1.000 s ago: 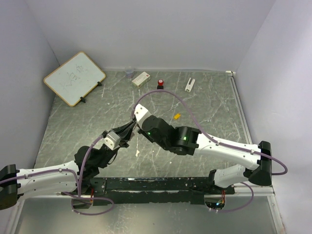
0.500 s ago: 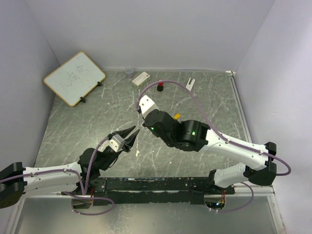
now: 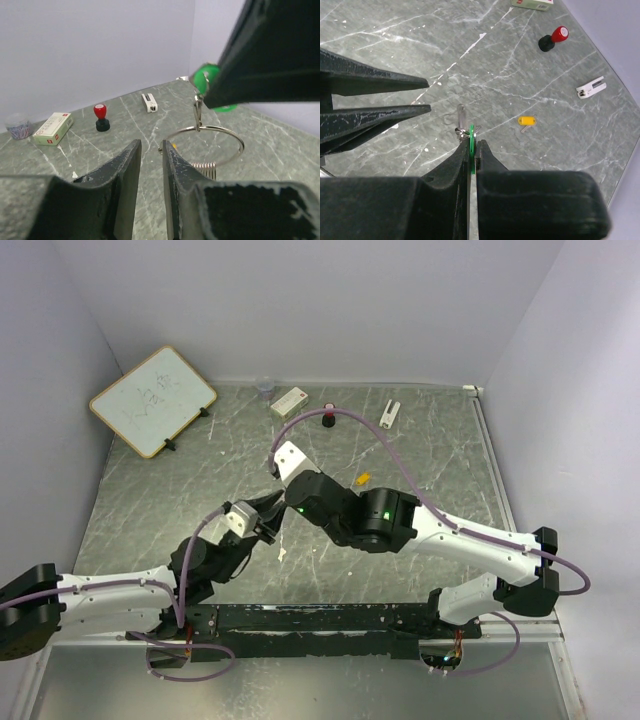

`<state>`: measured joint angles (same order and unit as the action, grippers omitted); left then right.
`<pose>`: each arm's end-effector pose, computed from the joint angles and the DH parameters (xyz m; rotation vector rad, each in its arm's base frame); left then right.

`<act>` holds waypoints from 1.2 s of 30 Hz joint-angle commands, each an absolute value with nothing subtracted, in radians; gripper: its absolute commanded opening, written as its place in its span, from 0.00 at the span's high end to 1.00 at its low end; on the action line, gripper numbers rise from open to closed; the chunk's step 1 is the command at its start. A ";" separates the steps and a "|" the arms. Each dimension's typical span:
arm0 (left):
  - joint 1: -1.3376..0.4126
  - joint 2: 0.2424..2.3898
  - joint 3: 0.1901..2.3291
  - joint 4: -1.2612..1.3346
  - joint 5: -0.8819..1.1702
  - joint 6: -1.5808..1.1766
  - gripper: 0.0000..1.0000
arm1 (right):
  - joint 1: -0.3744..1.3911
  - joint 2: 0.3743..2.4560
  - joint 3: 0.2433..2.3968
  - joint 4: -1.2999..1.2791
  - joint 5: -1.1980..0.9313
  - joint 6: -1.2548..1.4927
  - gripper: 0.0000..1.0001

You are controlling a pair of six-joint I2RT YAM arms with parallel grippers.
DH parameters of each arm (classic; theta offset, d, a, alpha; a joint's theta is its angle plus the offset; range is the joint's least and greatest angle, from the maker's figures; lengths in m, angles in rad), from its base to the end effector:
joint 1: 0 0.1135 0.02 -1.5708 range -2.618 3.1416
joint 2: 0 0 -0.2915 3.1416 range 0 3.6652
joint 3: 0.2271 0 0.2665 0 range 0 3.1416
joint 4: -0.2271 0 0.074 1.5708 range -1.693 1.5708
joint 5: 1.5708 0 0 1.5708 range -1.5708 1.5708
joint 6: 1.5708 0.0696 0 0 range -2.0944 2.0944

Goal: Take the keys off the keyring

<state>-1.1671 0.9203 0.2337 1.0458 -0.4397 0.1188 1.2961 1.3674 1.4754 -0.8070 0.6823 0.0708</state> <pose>0.1100 -0.1820 0.2754 0.4135 1.2038 -0.6409 0.1265 0.2872 0.4043 -0.9084 1.8866 0.0389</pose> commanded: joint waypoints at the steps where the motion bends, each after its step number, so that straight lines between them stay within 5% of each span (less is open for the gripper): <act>1: -1.166 0.912 0.294 0.992 -0.533 0.033 0.66 | 1.305 1.367 1.491 -0.792 0.718 0.076 1.00; 10: -1.166 0.706 0.252 0.836 -0.560 -0.089 0.62 | 1.310 1.363 1.464 -0.730 0.729 0.061 1.00; 16: -1.166 0.639 0.244 0.732 -0.395 -0.060 0.68 | 1.313 1.381 1.462 -0.701 0.727 0.057 1.00; 24: -1.167 0.754 0.320 0.657 -0.436 -0.094 0.81 | 1.320 1.401 1.434 -0.634 0.734 0.057 1.00; 36: -1.169 0.745 0.230 0.847 -0.343 0.068 0.57 | 1.323 1.390 1.400 -0.593 0.712 0.044 1.00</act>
